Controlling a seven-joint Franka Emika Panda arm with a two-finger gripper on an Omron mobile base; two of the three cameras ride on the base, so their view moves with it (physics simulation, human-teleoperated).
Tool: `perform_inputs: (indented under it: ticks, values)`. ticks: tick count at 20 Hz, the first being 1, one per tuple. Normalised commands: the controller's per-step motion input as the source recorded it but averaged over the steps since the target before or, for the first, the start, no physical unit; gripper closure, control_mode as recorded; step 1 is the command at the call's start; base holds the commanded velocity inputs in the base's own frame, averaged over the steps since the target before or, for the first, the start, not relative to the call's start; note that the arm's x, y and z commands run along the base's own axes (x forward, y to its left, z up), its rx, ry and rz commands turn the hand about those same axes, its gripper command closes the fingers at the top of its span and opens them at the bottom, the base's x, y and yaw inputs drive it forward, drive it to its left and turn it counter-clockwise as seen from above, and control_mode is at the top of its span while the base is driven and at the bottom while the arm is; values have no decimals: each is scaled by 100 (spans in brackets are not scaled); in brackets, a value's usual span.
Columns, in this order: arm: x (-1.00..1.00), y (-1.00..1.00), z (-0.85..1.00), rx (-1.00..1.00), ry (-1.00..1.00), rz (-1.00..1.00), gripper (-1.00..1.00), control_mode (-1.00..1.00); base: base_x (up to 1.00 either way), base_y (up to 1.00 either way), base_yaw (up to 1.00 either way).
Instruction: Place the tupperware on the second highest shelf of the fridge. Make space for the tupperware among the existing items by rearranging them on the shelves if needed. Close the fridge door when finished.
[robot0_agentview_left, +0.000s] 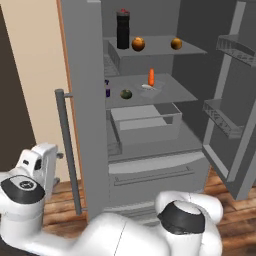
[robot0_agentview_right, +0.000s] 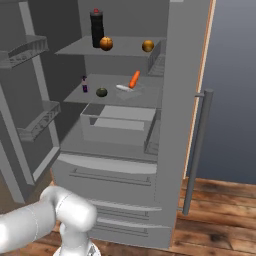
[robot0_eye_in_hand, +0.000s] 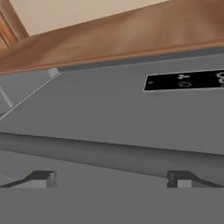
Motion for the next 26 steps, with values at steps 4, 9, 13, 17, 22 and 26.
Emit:
perform_inputs:
  ticks: [4,9,13,17,22,26]
  values:
    - [13,38,-33,-21,-14,-8,-100,-100,0,0,0]
    - [68,-31,-35,-6,1,-24,-100,-100,0,0,0]
    - [80,-63,-32,0,6,-24,-100,-100,0,0,0]
    - [51,-80,-4,-1,10,-10,-100,-100,0,0,0]
    - [-18,-99,0,-4,0,0,-100,-100,0,0,0]
    - [-25,-100,0,-3,0,0,-100,-100,0,0,0]
